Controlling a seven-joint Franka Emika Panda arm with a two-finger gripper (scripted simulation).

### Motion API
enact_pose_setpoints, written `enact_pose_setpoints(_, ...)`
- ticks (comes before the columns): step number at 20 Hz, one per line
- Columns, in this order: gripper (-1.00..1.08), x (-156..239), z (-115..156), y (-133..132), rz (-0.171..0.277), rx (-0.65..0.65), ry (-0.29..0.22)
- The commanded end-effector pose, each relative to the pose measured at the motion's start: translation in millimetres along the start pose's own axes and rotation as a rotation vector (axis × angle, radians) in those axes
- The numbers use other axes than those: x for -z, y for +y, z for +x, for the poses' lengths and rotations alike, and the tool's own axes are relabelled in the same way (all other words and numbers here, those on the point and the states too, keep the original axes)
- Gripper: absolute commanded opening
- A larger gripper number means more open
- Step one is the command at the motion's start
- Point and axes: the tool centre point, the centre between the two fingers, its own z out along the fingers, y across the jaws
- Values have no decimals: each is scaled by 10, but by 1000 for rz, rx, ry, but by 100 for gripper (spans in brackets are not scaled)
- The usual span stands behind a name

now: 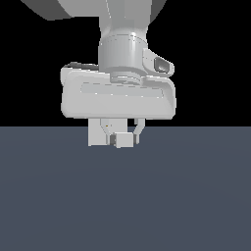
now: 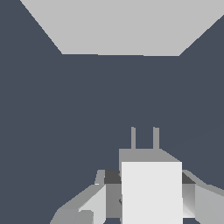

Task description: Plug the charger into the wall socket.

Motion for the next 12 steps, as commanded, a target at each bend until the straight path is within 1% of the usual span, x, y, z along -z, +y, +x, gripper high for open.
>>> enact_pose_setpoints(1,-100,105,109,-64,-1,-9,-1)
enact_pose_setpoints(6,-100,220,244,-134,-1,-18,-1)
enact_pose_setpoints(12,-100,241,276,-144,-1,-19,-1)
